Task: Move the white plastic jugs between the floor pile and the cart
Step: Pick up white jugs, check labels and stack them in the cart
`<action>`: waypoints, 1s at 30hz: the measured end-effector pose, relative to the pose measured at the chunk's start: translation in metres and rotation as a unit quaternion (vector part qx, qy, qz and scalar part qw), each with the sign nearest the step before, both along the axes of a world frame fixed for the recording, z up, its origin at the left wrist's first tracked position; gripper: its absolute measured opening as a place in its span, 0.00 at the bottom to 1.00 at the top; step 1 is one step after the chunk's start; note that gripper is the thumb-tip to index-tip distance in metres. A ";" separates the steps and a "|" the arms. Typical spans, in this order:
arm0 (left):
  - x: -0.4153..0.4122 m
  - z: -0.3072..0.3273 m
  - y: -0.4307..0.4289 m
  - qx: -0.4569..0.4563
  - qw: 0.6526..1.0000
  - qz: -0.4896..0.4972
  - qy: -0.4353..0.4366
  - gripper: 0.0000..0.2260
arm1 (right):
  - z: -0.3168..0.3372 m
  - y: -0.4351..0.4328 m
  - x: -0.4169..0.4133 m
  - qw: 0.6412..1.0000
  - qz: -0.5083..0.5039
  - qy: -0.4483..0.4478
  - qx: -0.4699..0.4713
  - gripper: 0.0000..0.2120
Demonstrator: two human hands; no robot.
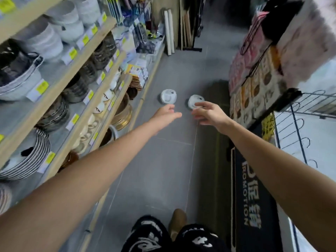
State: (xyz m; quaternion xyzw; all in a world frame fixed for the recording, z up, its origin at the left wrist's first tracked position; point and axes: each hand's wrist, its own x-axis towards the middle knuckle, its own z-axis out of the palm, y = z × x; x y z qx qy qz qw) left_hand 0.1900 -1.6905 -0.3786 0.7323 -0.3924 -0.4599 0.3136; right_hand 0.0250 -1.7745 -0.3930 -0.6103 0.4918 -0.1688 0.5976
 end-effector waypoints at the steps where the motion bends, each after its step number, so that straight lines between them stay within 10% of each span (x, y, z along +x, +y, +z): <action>1: 0.001 0.000 -0.018 -0.003 1.000 0.005 0.012 0.25 | 0.000 -0.019 0.002 1.000 0.003 0.000 0.001 0.18; 30: 0.094 -0.096 -0.601 0.092 0.984 0.058 0.139 0.25 | -0.097 -0.589 0.100 0.991 -0.062 0.054 0.107 0.16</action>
